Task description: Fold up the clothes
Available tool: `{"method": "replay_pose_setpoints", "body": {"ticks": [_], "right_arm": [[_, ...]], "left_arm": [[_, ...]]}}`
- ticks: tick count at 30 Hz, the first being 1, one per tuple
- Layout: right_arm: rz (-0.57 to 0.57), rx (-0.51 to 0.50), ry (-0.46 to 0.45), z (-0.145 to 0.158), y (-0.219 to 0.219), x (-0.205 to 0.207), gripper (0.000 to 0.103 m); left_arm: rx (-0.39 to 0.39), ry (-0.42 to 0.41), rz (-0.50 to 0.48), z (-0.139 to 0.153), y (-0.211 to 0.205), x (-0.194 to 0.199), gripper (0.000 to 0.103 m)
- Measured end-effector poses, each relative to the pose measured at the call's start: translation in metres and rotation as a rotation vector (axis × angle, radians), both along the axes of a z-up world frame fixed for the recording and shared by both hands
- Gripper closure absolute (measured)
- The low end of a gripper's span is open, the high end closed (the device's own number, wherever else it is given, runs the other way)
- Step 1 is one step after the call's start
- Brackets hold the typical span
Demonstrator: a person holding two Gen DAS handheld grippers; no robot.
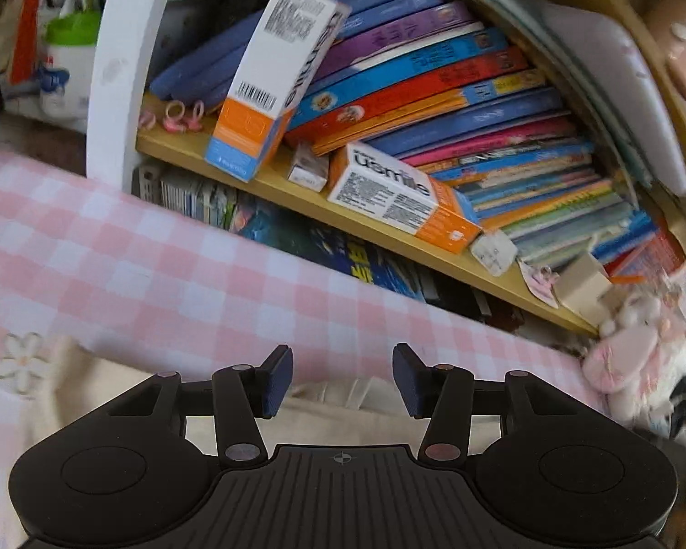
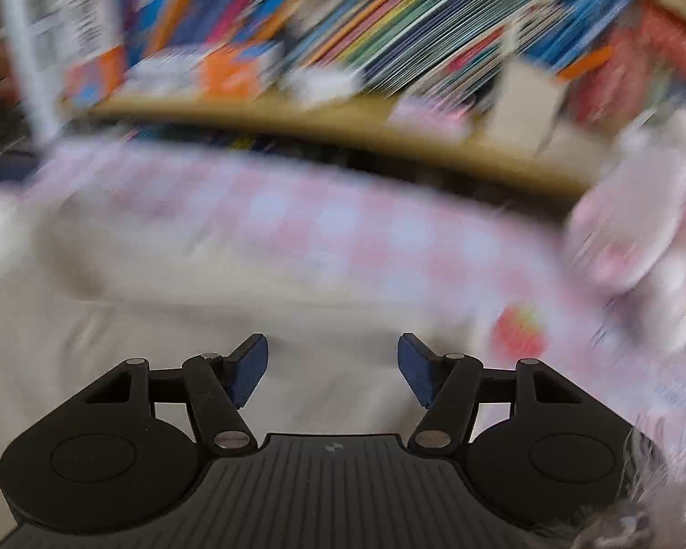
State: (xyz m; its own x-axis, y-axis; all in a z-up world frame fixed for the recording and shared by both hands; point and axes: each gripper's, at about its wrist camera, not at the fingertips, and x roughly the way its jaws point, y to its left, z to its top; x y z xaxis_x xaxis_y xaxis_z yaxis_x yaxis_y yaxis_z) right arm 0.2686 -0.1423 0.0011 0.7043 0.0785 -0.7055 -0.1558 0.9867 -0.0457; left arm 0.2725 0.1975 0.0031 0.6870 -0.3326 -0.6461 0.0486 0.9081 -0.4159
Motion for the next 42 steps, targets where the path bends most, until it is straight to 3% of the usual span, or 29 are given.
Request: {"method": "replay_pose_setpoints", "body": {"ticks": [2, 5, 8, 12, 16, 19, 23, 29, 34, 39, 42], "right_arm": [[-0.095, 0.025, -0.063, 0.012, -0.01, 0.013, 0.042], [-0.121, 0.069, -0.079, 0.023, -0.019, 0.005, 0.042], [-0.048, 0.073, -0.066, 0.023, -0.008, -0.018, 0.042], [0.135, 0.042, -0.006, 0.009, 0.041, -0.041, 0.043], [0.196, -0.005, 0.027, -0.008, 0.081, -0.042, 0.045], [0.144, 0.0, 0.023, -0.013, 0.088, -0.029, 0.045], [0.003, 0.036, 0.002, -0.002, 0.062, -0.009, 0.044], [-0.043, 0.032, -0.01, 0.013, 0.011, -0.051, 0.044], [-0.131, 0.057, 0.017, 0.011, -0.037, -0.11, 0.044], [-0.192, 0.169, 0.1, 0.007, -0.064, -0.159, 0.044], [-0.193, 0.227, 0.143, 0.002, -0.067, -0.178, 0.044]], "left_arm": [[0.068, -0.013, -0.066, 0.002, -0.004, -0.013, 0.055], [0.197, -0.019, -0.166, -0.004, -0.02, -0.028, 0.055], [0.269, -0.014, -0.261, -0.017, -0.045, -0.035, 0.059], [0.281, -0.022, -0.336, -0.03, -0.083, -0.031, 0.059], [0.315, 0.032, -0.247, -0.04, -0.101, -0.007, 0.059], [0.287, 0.039, -0.136, -0.038, -0.089, 0.008, 0.057], [0.218, 0.002, -0.002, -0.015, -0.046, 0.0, 0.055], [0.262, -0.008, 0.114, 0.006, 0.019, -0.069, 0.055], [0.319, 0.043, 0.209, 0.005, 0.046, -0.141, 0.055], [0.327, 0.108, 0.263, -0.001, 0.054, -0.189, 0.051], [0.321, 0.139, 0.285, -0.009, 0.057, -0.198, 0.05]]}}
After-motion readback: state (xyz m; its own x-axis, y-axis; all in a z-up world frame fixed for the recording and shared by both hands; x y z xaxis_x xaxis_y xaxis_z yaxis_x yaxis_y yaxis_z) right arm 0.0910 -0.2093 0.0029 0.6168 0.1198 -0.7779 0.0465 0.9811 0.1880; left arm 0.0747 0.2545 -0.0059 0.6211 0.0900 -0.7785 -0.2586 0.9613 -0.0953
